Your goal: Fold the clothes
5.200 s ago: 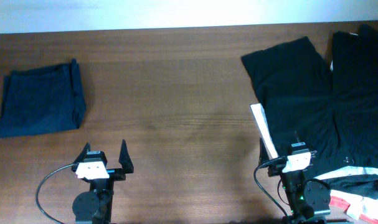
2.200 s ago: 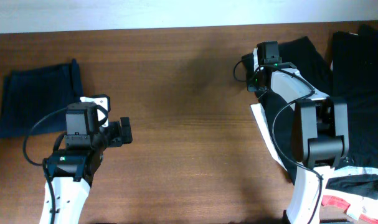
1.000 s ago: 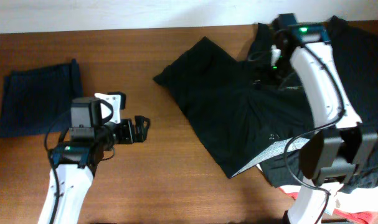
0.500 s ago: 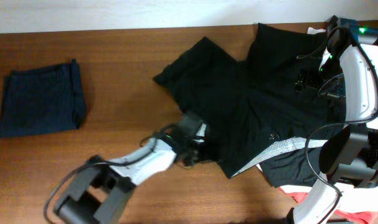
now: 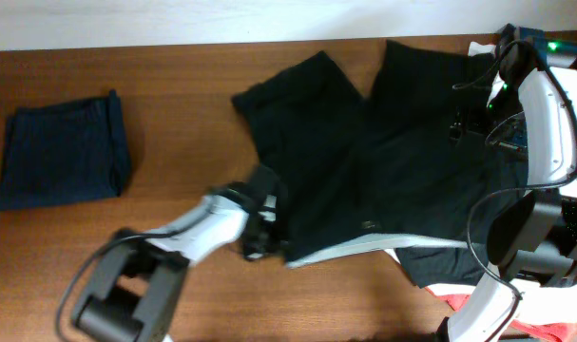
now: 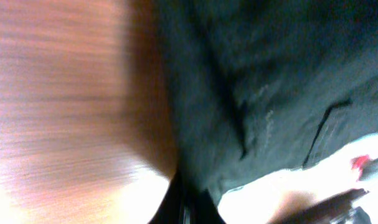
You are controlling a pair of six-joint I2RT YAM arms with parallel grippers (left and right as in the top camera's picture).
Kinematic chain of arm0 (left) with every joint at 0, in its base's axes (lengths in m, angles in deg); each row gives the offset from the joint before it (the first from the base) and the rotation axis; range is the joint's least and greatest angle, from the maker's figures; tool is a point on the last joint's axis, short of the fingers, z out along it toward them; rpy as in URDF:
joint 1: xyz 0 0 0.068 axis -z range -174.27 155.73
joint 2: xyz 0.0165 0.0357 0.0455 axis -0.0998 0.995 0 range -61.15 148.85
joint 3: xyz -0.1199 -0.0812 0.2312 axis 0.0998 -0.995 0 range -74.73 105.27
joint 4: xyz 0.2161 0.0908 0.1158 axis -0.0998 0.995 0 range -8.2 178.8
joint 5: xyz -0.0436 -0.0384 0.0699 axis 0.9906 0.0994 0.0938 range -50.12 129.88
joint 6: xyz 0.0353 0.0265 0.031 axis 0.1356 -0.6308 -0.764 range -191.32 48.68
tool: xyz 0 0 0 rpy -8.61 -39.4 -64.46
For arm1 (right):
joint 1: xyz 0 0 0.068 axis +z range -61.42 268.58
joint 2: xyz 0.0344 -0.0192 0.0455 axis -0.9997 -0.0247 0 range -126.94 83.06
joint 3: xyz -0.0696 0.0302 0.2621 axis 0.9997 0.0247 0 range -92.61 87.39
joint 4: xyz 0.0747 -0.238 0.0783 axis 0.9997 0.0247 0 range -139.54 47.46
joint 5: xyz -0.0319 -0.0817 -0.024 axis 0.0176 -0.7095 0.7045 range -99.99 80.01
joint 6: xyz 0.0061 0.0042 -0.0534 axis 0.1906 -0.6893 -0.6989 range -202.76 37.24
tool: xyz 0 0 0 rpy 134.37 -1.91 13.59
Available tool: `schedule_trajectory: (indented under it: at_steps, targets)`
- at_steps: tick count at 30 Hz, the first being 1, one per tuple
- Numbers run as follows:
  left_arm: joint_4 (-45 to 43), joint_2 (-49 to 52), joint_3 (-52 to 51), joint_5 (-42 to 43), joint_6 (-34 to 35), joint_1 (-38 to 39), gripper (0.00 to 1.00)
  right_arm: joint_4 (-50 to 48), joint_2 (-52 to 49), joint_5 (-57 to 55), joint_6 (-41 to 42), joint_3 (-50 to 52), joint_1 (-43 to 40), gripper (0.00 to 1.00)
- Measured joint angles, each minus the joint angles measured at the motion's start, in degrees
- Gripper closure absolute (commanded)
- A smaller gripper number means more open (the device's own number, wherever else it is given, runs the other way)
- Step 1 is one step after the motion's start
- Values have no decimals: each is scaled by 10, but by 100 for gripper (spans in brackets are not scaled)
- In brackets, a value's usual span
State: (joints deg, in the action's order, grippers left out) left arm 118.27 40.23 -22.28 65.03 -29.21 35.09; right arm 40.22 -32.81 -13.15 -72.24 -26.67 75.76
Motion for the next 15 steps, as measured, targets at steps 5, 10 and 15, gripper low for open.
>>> schedule_trajectory:
  at_steps: [5,10,15]
  targets:
    - [57,-136,23,-122,-139,-327,100,-3,0,0,0,0,0,1]
    - [-15,-164,83,-165,-174,-490,54,10,0,4,-1,0,0,16]
    - [78,-164,94,-144,-179,-490,22,0,4,103,-72,58,0,94]
